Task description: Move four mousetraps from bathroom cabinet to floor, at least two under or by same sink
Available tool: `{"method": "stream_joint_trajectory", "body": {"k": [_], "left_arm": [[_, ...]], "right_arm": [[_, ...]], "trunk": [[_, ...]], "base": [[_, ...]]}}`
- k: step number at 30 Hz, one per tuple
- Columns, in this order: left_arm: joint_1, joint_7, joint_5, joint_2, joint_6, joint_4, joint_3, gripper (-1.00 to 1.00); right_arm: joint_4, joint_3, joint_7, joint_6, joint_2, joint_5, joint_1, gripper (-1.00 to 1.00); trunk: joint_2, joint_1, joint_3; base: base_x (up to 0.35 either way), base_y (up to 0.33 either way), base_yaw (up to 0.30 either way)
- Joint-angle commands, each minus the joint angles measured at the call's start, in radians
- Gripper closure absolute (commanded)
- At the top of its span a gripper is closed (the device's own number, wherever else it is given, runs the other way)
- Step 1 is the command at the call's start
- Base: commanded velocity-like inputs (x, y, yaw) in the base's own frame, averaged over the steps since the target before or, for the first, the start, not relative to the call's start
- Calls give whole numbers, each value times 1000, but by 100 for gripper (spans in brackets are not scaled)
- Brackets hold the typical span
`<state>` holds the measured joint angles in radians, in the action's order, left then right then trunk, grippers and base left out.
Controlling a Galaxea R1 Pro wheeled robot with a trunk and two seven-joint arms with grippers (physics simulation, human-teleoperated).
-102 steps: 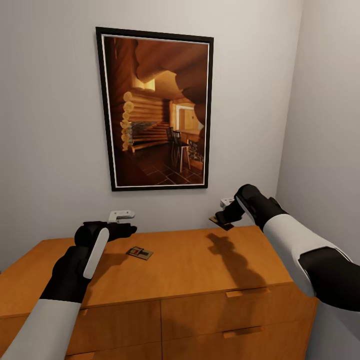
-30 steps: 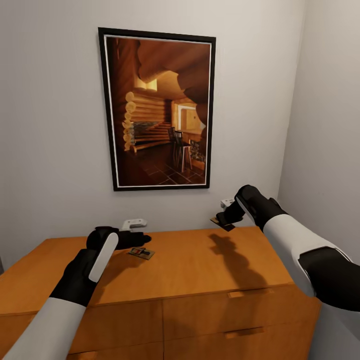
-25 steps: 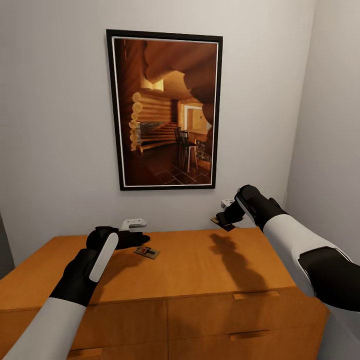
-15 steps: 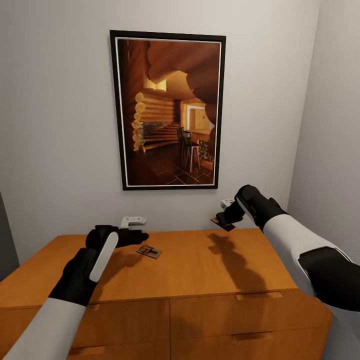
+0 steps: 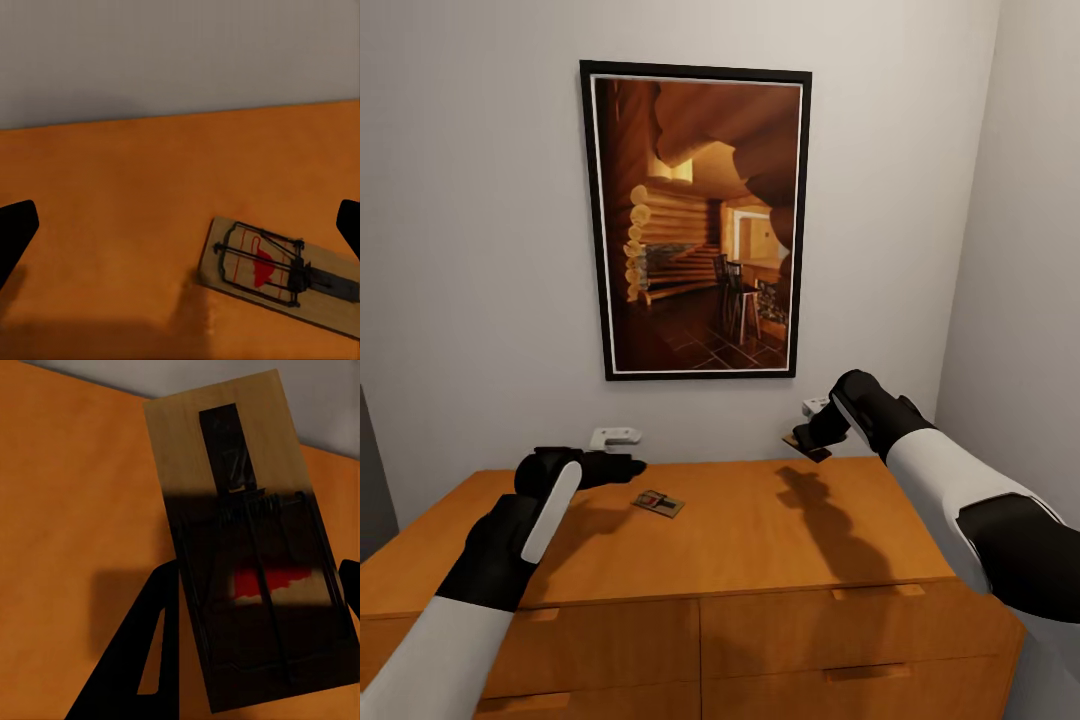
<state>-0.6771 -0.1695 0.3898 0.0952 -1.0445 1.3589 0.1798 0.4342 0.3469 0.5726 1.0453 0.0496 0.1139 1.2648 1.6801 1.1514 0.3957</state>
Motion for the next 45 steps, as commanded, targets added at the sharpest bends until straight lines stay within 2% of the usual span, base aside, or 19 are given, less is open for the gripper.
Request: {"method": "stream_joint_trajectory", "body": {"k": [1,2,5,6,9,10,13,16,19,27,31,32,33,34,38,39,41,45], "left_arm": [[-1,2,11,9,-3,1,4,-100],[-1,18,11,17,-3,1,7,-100],[-4,119,7,58,-3,3,29,-100],[-6,183,5,86,-3,5,41,-100],[-10,280,3,131,-3,7,53,-100],[-12,339,2,158,-3,8,58,-100],[-16,428,0,197,-3,10,63,-100],[-17,472,-2,218,-3,13,66,-100],[-17,490,-6,227,-3,16,67,-100],[-18,501,-22,229,-3,28,72,-100],[-18,505,-70,221,-3,29,72,-100],[-18,505,-86,219,-3,29,72,-100],[-18,507,-121,212,-3,27,72,-100],[-18,509,-178,194,-3,21,72,-100],[-18,509,-252,160,-3,12,72,-100],[-18,510,-284,142,-3,6,72,-100],[-18,510,-322,114,-3,-3,72,-100],[-18,510,-368,72,-3,-24,69,-100]], "right_arm": [[1,4,11,2,1,9,1,100],[1,4,11,2,1,9,1,100],[1,4,10,2,1,9,1,100],[1,4,10,2,1,9,1,100],[1,4,10,2,1,9,1,100],[1,4,10,2,1,9,1,100],[1,4,10,2,1,9,1,100],[1,4,10,2,1,9,1,100],[0,4,10,2,0,9,1,100],[-1,4,10,2,0,9,1,100],[-2,4,9,2,1,9,1,100],[-2,4,9,2,1,9,1,100],[-2,4,9,2,0,9,1,100],[-2,4,8,2,1,8,1,100],[-4,3,5,2,1,7,1,100],[-6,4,-1,2,1,7,1,100],[-11,4,-12,2,1,7,1,100],[-15,4,-32,2,0,7,1,100]], "trunk": [[1,0,1],[1,0,1],[1,0,1],[1,0,1],[1,0,1],[1,0,1],[1,0,1],[1,0,1],[1,0,1],[1,0,1],[1,0,1],[1,0,1],[1,0,1],[1,0,1],[1,0,1],[1,0,1],[1,0,1],[1,0,1]], "base": [[0,0,0],[0,0,0],[0,0,0],[0,0,0],[0,0,0],[0,0,0],[0,0,0],[0,0,0],[0,0,0],[0,0,0],[0,0,0],[0,0,0],[0,0,0],[0,0,0],[0,0,0],[0,0,0],[0,0,0],[0,0,0]]}}
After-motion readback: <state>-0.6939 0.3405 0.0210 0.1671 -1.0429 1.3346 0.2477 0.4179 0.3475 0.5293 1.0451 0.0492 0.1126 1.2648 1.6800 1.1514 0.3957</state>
